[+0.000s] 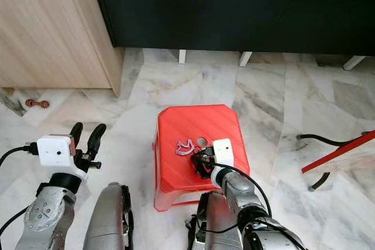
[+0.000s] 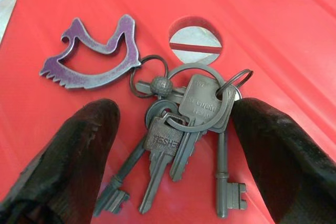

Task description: Hang keys on a hook

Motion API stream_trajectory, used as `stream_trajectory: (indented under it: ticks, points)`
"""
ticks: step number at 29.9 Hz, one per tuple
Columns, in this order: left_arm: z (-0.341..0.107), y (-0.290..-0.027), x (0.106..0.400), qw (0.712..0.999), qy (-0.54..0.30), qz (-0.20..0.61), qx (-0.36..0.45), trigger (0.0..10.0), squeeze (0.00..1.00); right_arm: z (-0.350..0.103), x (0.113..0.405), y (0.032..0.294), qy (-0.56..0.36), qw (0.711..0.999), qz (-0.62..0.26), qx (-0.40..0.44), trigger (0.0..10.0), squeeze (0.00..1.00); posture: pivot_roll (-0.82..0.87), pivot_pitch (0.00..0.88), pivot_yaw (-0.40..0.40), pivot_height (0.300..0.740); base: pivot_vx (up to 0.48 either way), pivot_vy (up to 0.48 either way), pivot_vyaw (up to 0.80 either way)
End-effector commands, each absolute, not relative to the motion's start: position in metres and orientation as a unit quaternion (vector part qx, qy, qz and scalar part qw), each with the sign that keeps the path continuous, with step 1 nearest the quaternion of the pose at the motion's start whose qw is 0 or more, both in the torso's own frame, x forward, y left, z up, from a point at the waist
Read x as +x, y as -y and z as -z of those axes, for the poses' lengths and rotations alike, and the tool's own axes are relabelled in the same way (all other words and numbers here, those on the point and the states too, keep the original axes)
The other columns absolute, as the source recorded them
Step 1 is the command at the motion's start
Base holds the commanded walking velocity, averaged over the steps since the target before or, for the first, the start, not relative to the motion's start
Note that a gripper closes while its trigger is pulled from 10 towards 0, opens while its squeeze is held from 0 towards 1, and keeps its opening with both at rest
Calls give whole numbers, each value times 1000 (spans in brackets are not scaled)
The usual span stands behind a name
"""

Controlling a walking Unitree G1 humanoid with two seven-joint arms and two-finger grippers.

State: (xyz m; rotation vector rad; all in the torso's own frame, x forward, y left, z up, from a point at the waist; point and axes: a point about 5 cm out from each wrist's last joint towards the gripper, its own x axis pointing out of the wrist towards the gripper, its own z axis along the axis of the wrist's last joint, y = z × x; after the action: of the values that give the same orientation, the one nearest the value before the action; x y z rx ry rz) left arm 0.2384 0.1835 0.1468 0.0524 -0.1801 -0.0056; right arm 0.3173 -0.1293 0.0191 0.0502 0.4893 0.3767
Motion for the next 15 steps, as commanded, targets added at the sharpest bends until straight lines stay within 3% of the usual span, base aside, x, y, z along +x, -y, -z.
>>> stream_trajectory:
  ticks: [1, 15]
  points:
    - [-144, -180, 235, 996, 81, 7, 23, 10000, 0, -6, 307, 134, -274, 945, -177, 26, 0, 0, 234, 334, -141, 608, 0, 0, 0]
    - [-143, -177, 242, 997, 76, 16, 18, 10000, 0, -1, 303, 137, -286, 943, -169, 27, 0, 0, 225, 321, -139, 608, 0, 0, 0]
